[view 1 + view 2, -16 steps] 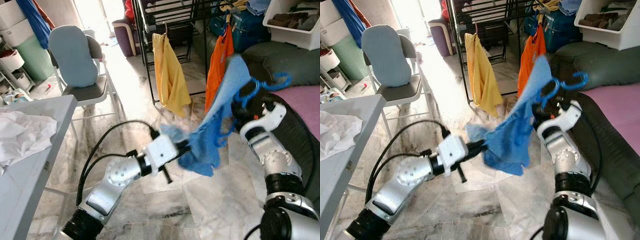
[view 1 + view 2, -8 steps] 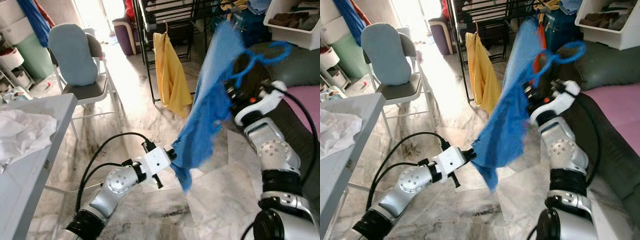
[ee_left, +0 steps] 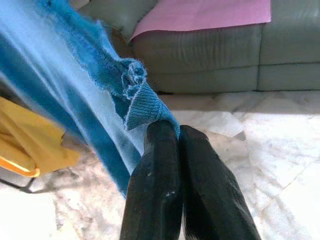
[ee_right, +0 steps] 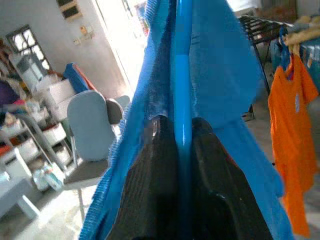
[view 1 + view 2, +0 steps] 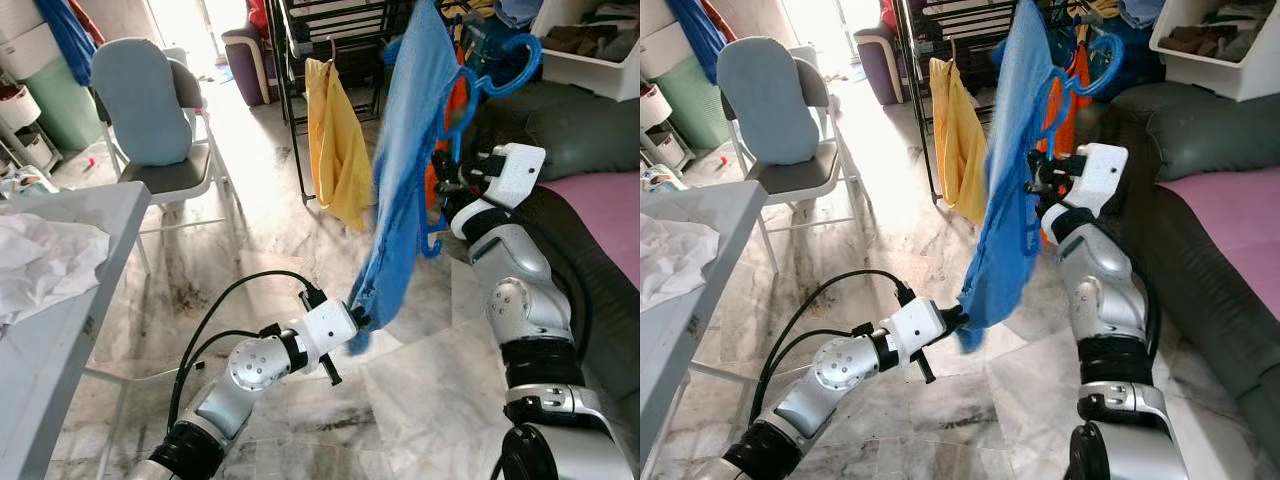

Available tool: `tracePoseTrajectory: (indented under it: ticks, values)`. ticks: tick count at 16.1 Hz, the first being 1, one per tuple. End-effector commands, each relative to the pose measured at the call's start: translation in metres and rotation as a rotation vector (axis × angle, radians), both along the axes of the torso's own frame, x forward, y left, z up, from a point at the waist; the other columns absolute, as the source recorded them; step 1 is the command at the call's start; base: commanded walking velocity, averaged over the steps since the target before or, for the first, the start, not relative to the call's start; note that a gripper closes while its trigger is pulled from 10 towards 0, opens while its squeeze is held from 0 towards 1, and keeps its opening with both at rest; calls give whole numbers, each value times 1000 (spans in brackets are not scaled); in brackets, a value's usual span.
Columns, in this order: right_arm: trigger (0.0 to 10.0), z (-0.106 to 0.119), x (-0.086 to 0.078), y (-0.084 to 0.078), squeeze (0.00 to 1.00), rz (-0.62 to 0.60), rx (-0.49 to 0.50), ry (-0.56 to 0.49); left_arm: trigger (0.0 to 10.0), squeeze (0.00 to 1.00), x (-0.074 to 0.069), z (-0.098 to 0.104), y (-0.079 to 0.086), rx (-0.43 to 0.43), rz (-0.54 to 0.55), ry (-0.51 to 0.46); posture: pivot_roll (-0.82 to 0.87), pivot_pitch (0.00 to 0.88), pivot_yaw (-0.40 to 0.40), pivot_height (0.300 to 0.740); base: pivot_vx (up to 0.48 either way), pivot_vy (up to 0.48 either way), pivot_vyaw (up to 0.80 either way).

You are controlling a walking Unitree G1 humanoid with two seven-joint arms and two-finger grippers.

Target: Hang hanger

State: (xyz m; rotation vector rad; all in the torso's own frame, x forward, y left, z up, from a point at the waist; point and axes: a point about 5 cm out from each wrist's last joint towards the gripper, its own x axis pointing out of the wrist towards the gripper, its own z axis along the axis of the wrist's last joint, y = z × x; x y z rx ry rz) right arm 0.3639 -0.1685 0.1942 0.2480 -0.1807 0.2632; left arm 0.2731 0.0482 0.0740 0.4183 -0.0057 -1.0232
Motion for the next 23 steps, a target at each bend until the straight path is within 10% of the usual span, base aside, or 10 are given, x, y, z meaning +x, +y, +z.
tracePoseTrajectory:
  ticks: [1,3,12,23]
  values:
    - [10000,12,-4,8,0,49,-32,-77,10000,545,-5,-10,2,21,-13,43,-168,0,55,740,0,0,0]
    - [10000,1,-12,15,0,91,-104,-86,10000,1000,-7,-13,0,9,-28,74,-169,0,53,740,0,0,0]
    - [10000,-43,-45,29,0,249,-375,-130,10000,1000,-3,6,25,-9,-1,-15,-158,0,55,740,0,0,0]
    - [10000,-86,-94,-39,0,546,-792,-8,10000,1000,11,34,89,171,48,-267,-140,0,75,740,0,0,0]
